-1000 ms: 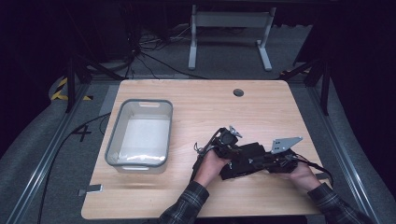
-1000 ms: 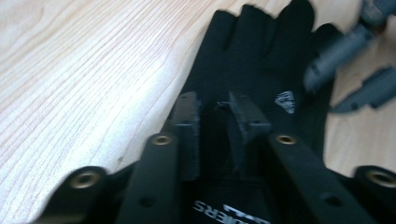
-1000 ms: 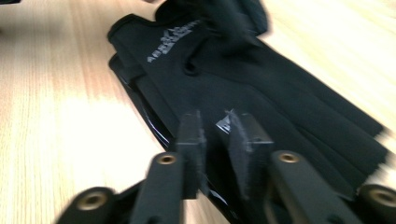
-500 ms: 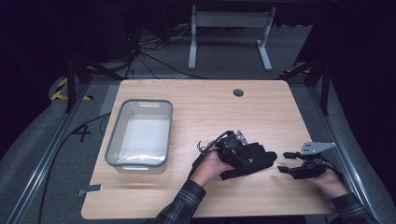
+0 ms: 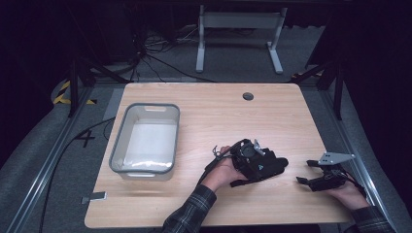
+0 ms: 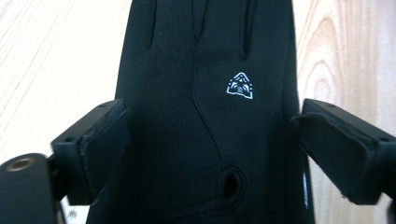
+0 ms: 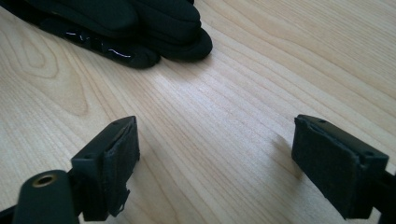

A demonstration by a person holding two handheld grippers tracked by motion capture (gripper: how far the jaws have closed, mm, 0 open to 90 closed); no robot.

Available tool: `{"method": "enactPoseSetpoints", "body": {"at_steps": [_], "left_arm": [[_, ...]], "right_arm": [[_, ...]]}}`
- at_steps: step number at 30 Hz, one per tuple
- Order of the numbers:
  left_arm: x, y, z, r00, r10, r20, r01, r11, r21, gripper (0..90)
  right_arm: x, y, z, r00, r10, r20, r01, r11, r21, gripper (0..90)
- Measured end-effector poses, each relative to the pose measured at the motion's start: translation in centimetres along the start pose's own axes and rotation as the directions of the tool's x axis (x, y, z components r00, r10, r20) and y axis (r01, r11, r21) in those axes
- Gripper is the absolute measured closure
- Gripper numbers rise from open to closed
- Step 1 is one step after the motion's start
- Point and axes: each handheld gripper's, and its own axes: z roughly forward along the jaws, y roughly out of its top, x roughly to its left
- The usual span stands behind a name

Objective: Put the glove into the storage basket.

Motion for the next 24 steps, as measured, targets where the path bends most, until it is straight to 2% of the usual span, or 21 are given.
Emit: {"method": "enactPoseSetpoints", "body": {"at_steps": [1,5,9,14,16,18,20,24], "left_arm": [[0.0,0.1,0.1,0.9999,0.003,-0.017,-0.003,1.0,0.0,6.6],[0.4,0.3,0.0,0.9995,0.001,-0.032,-0.001,1.0,-0.006,5.6],[0.6,0.2,0.7,0.9999,-0.001,-0.013,0.002,0.9997,0.026,5.6],[0.8,0.0,1.0,0.9999,-0.01,0.007,0.01,0.9997,0.023,5.5],[0.9,-0.1,1.1,0.9991,-0.028,0.03,0.027,0.9993,0.025,5.6],[1.1,-0.3,1.0,0.9986,-0.027,0.046,0.026,0.9994,0.024,9.5],[1.0,-0.3,1.0,0.9987,-0.024,0.046,0.023,0.9995,0.023,10.5],[0.9,-0.3,0.8,0.9991,-0.019,0.039,0.018,0.9996,0.022,18.5]], "right_arm": [[0.0,0.0,0.0,1.0,-0.003,0.004,0.003,1.0,-0.001,15.6],[-0.1,-0.1,0.0,1.0,-0.007,0.005,0.007,1.0,-0.008,15.3],[-0.1,-0.1,0.1,0.9999,-0.01,0.005,0.011,1.0,-0.009,14.7],[-0.1,-0.2,0.1,0.9999,-0.013,0.004,0.013,1.0,-0.013,14.4],[-0.2,-0.2,0.1,0.9999,-0.014,0.003,0.014,1.0,-0.017,13.8],[-0.2,-0.2,0.1,0.9999,-0.015,0.003,0.016,1.0,-0.019,13.5],[-0.2,-0.2,0.2,0.9999,-0.015,0.003,0.016,1.0,-0.02,13.4],[-0.1,-0.3,0.2,0.9999,-0.014,0.0,0.014,1.0,-0.022,12.8]]}}
